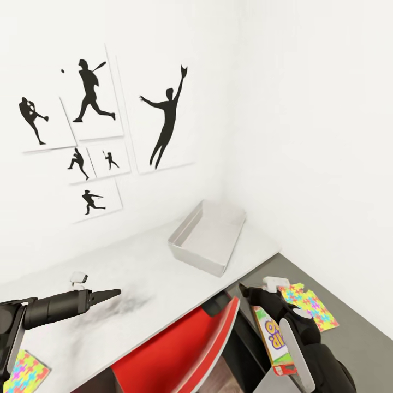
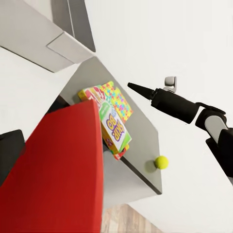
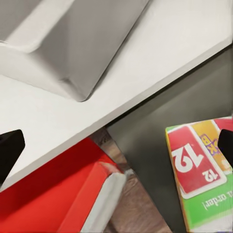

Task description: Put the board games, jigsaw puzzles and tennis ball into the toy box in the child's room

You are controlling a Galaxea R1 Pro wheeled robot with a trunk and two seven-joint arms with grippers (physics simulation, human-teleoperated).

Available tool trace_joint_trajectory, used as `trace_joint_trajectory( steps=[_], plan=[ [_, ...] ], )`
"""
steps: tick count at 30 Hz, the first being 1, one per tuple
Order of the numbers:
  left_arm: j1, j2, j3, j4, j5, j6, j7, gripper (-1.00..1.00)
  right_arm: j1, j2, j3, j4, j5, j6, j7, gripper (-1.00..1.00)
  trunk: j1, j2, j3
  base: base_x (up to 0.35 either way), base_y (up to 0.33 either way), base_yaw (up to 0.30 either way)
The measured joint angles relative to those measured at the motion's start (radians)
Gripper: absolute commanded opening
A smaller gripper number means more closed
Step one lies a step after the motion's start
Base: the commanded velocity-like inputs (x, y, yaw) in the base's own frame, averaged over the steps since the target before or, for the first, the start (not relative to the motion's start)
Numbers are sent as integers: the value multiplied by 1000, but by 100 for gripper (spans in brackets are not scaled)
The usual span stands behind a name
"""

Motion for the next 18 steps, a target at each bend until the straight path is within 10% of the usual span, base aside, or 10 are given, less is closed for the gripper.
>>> trace_joint_trajectory(
  steps=[18],
  plan=[
    [0, -1, 0, 0, 0, -18, 0, 100, 0, 0, 0, 0, 0, 0, 0, 100, 0, 0, 0, 149, 0, 13]
  ],
)
